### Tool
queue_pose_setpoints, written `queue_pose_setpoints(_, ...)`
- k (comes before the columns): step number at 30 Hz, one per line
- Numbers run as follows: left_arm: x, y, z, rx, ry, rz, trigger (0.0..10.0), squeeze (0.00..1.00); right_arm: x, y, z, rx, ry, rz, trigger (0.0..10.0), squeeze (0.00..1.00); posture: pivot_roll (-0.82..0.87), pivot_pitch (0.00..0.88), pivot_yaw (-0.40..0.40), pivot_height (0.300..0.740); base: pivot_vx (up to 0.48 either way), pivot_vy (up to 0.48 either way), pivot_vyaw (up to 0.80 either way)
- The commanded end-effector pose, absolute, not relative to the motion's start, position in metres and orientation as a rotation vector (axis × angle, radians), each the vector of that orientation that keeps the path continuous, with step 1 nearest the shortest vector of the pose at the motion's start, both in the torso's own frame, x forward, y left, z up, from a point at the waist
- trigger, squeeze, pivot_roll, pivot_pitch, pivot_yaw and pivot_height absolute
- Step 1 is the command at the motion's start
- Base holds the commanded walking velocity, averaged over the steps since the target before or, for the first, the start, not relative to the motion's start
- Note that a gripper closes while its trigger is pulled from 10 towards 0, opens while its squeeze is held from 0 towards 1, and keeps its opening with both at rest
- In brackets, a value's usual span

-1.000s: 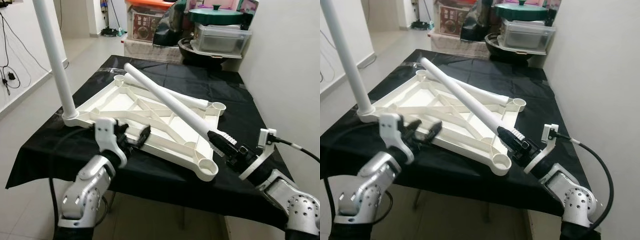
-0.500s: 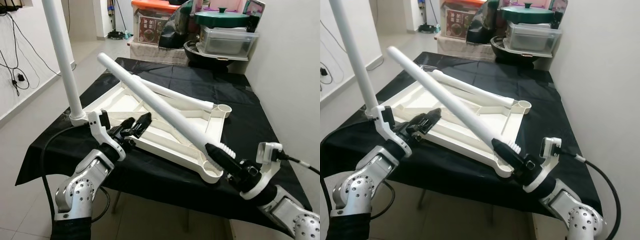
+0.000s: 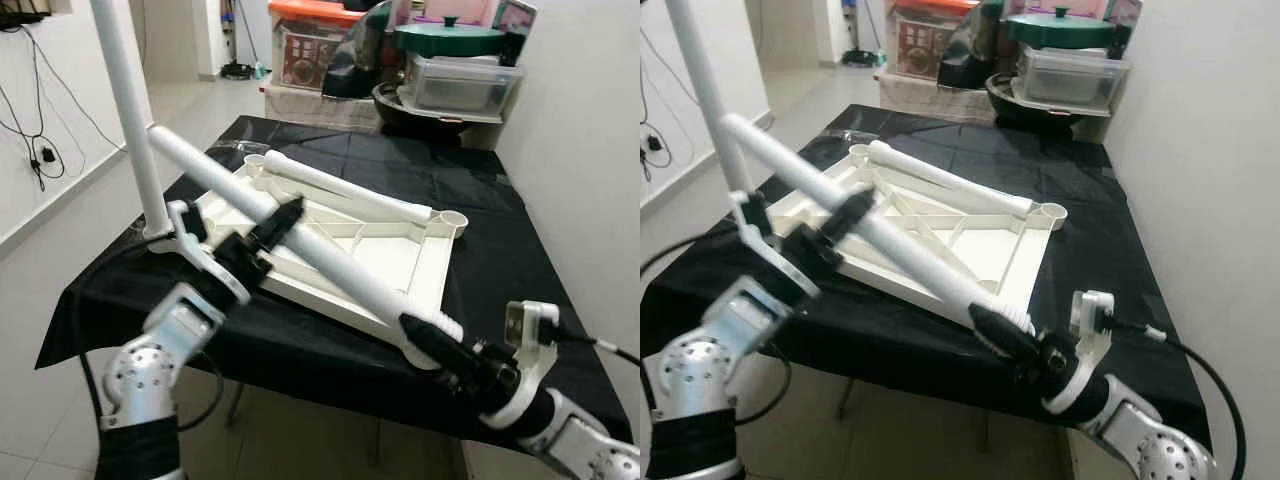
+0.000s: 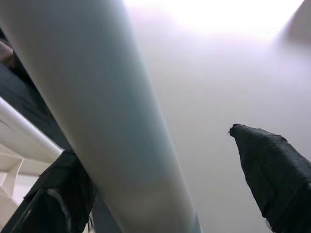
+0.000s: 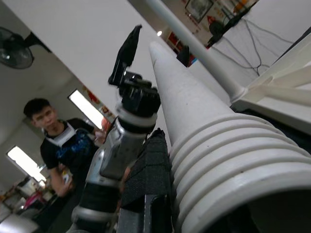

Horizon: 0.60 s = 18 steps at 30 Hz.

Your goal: Building children table

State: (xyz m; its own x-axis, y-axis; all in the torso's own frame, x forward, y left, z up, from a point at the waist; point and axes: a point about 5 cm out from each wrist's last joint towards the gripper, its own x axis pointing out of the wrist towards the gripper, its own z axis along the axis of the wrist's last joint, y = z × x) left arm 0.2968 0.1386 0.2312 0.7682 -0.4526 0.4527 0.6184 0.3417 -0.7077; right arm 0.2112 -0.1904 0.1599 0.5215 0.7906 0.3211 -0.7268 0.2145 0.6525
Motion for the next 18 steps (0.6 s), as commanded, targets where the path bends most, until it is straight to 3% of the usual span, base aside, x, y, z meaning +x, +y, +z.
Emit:
queue_pose_setpoints(1,0.298,0.144,0.233,-1.037,-0.188,-0.714,10.0,0.0,0.207,-0.189,0.163,0.837,0.078,1.097,0.0,0.0,0.14,0.0,-0.098,0.74,0.0,0.0,0.0)
queue_pose_setpoints(10,0.297,0.153,0.235,-1.053,-0.203,-0.709,10.0,0.0,0.204,-0.187,0.159,0.837,0.099,1.109,0.0,0.0,0.14,0.0,-0.101,0.74,0.0,0.0,0.0)
queue_pose_setpoints(11,0.297,0.154,0.234,-1.057,-0.203,-0.707,8.1,0.0,0.204,-0.187,0.158,0.837,0.102,1.109,0.0,0.0,0.14,0.0,-0.102,0.74,0.0,0.0,0.0)
queue_pose_setpoints(12,0.297,0.156,0.233,-1.085,-0.207,-0.702,0.0,0.0,0.203,-0.188,0.158,0.836,0.103,1.112,0.0,0.0,0.14,0.0,-0.102,0.74,0.0,0.0,0.0)
queue_pose_setpoints(18,0.298,0.162,0.231,-1.153,-0.203,-0.692,0.0,0.0,0.202,-0.189,0.159,0.834,0.087,1.119,0.0,0.0,0.14,0.0,-0.101,0.74,0.0,0.0,0.0)
